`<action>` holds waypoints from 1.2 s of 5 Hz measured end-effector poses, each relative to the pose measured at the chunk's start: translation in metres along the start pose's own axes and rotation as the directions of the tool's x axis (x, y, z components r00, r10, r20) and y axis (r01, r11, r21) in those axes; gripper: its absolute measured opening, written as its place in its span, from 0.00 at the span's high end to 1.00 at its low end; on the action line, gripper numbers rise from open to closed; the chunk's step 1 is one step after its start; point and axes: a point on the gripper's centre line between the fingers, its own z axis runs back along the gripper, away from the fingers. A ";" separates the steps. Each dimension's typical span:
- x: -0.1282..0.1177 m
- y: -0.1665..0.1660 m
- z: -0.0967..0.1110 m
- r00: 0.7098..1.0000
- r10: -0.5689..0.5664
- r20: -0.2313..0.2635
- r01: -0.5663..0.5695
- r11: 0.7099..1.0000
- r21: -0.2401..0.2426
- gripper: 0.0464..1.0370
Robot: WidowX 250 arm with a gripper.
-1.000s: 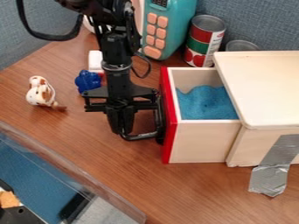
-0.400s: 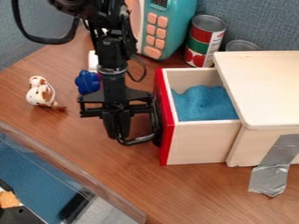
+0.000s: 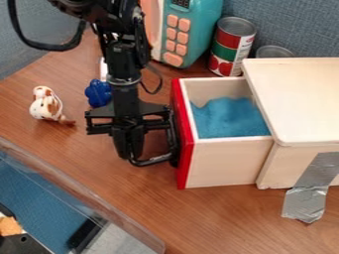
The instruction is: Open the drawer
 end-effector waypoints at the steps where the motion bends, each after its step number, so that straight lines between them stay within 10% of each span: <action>1: 0.000 0.005 0.001 1.000 0.001 -0.006 -0.001 1.000 0.018 0.88; 4: 0.009 0.009 0.063 0.967 -0.254 0.010 0.253 0.967 0.029 0.07; 5: 0.017 0.024 0.100 0.905 -0.412 -0.105 0.419 0.906 0.061 0.04; 6: 0.017 0.025 0.103 0.905 -0.411 -0.112 0.419 0.906 0.056 0.04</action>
